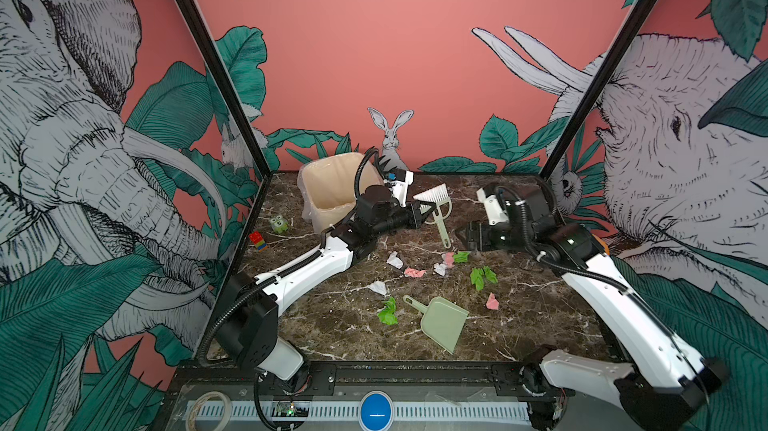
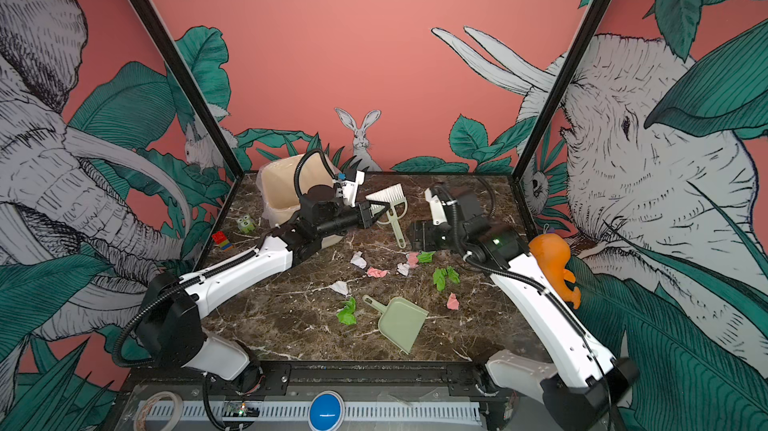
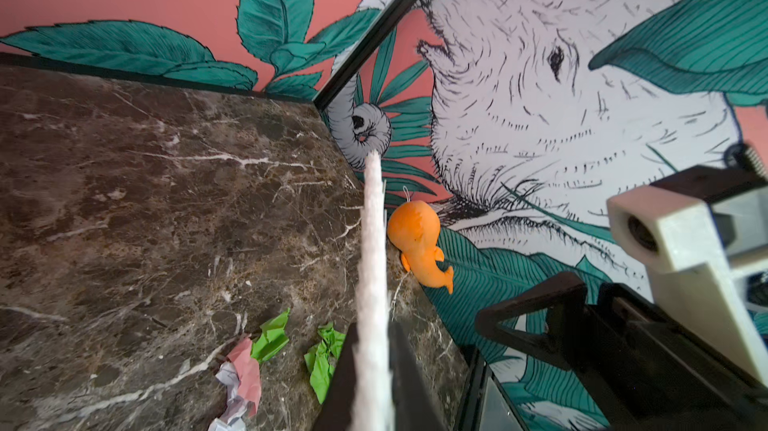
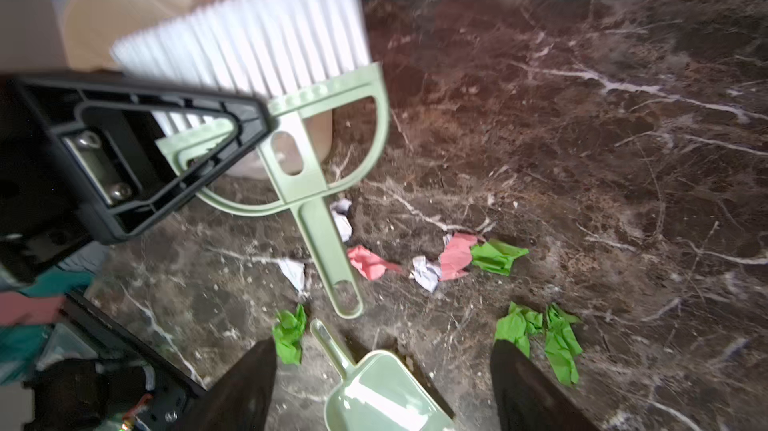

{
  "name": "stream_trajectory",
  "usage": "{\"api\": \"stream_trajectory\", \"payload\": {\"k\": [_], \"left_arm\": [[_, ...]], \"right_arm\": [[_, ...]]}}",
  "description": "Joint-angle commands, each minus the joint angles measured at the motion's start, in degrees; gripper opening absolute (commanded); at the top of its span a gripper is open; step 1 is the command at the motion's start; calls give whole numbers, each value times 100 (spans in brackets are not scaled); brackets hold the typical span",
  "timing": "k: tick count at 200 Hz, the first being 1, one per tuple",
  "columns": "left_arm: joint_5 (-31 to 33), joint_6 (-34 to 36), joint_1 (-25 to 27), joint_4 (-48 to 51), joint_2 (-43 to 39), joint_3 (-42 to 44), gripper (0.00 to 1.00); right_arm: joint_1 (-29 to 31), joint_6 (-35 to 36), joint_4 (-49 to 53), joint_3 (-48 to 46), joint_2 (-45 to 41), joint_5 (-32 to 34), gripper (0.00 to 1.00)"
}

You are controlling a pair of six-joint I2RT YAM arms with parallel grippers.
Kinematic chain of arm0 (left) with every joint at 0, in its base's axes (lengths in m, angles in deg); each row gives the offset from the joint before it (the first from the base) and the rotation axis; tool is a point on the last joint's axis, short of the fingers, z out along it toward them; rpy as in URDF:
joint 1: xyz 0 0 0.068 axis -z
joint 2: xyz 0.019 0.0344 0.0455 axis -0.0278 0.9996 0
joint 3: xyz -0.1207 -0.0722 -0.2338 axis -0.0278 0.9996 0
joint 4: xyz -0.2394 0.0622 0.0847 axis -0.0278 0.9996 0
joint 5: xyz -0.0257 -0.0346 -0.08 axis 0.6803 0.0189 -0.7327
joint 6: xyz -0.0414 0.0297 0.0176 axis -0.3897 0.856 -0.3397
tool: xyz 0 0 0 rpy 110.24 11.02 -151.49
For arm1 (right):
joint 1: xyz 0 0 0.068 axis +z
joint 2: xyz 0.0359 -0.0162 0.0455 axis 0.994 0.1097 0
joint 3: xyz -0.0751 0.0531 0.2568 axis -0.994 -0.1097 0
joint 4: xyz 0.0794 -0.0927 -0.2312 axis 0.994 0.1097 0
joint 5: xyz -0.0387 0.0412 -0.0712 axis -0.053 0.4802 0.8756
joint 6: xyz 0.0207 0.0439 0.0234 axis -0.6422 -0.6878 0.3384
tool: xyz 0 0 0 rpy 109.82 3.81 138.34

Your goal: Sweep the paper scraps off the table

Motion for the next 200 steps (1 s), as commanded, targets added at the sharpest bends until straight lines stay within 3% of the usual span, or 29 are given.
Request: {"api": "stream_trajectory", "payload": {"k": [1, 30, 87, 123, 157, 200], "left_arm": [[276, -572, -6, -1435, -172, 29, 0], [187, -1095, -6, -2221, 130, -319, 0], [118, -1472, 100, -2655, 499, -792, 0], [268, -1510, 161, -2815, 521, -701, 0], [433, -1393, 151, -2798, 438, -584, 0], [535, -1354, 153, -2797, 392, -521, 0]], "right_arm": [[-459, -1105, -2162, -879, -505, -1281, 84], [-782, -2297, -4265, -1692, -634, -2144, 84], [-794, -3704, -7252, -2285, -221, -2554, 84], [-800, -4100, -8159, -2536, -133, -2419, 82], [-802, -4588, -8804, -2785, -72, -2524, 68], [-845, -4842, -9222, -3129, -190, -2275, 59]]}}
